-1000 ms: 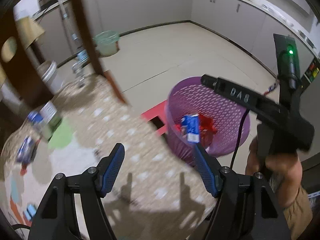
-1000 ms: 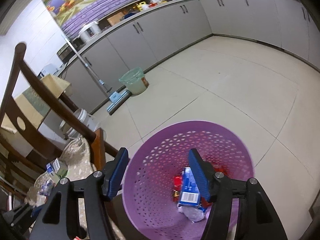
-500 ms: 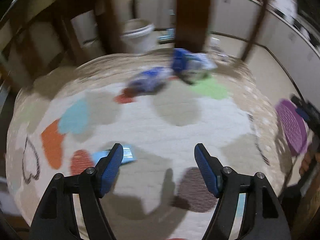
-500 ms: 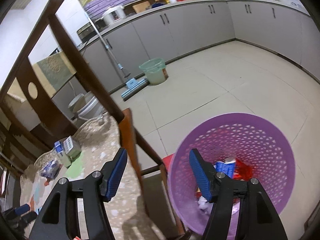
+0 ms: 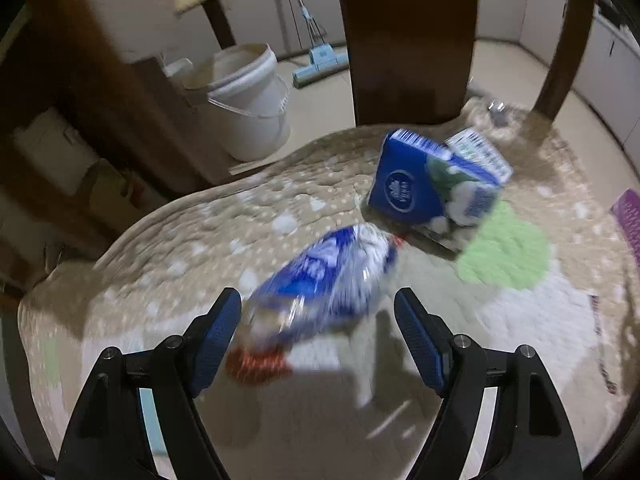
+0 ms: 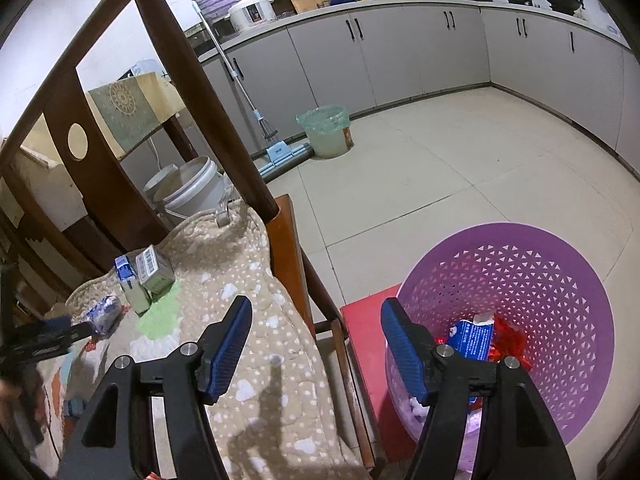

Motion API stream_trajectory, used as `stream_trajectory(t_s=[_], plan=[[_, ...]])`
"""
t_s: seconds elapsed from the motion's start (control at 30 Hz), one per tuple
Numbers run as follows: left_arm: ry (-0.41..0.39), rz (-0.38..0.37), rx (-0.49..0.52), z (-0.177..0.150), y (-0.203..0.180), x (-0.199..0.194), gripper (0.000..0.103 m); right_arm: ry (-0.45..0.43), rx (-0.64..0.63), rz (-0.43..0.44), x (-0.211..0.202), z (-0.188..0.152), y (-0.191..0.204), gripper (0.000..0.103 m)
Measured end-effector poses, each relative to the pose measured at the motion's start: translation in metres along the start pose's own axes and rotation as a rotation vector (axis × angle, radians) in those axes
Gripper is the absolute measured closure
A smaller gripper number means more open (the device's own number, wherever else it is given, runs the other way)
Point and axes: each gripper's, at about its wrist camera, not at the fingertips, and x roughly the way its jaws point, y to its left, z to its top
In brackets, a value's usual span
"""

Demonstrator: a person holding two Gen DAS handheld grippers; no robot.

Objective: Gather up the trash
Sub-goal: 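Move both tools back to the quilt and grasp the blue Vinda pack with the left tool, then grasp the light-blue Z box with the right tool while the left tool holds the Vinda pack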

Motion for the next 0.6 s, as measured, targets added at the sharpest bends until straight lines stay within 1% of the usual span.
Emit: stream_trajectory(t_s=[0.07, 0.1, 0.13, 0.17, 0.2, 0.3, 0.37, 0.47, 0.5, 0.53, 0.57, 0.6], plan=[[0.033, 0.027, -0.002, 0.003, 0.001, 0.015, 0.025, 0.006, 0.002, 0.002, 0.002, 0.001, 0.0, 0.032], [0.05, 0.036, -0.007, 0.002, 0.002, 0.019, 0.028, 0.009, -0.001, -0.001, 0.004, 0.001, 0.002, 0.032], [0.054, 0.039, -0.024, -0.001, 0.004, 0.019, 0.049, 0.012, -0.008, -0.002, 0.005, 0.001, 0.004, 0.032], [0.054, 0.033, -0.042, -0.004, 0.006, 0.016, 0.062, 0.015, -0.013, -0.002, 0.007, 0.001, 0.006, 0.032], [0.058, 0.023, -0.06, -0.009, 0.009, 0.012, 0.066, 0.017, -0.021, 0.0, 0.008, 0.0, 0.009, 0.032], [0.04, -0.086, -0.149, -0.028, 0.023, -0.015, 0.069, 0.025, -0.05, 0.006, 0.011, -0.003, 0.019, 0.032], [0.018, -0.108, -0.19, -0.043, 0.032, -0.035, 0.069, 0.033, -0.069, 0.014, 0.014, -0.006, 0.026, 0.032], [-0.027, -0.097, -0.249, -0.073, 0.046, -0.069, 0.069, 0.046, -0.095, 0.033, 0.016, -0.013, 0.036, 0.032], [-0.044, -0.091, -0.275, -0.088, 0.053, -0.083, 0.069, 0.052, -0.104, 0.045, 0.016, -0.017, 0.041, 0.032], [-0.054, -0.088, -0.293, -0.095, 0.057, -0.09, 0.068, 0.059, -0.113, 0.061, 0.017, -0.021, 0.046, 0.032], [-0.065, -0.082, -0.316, -0.108, 0.063, -0.099, 0.068, 0.066, -0.12, 0.078, 0.016, -0.025, 0.049, 0.032], [-0.072, -0.074, -0.334, -0.12, 0.068, -0.105, 0.068, 0.084, -0.138, 0.126, 0.015, -0.031, 0.058, 0.032]])
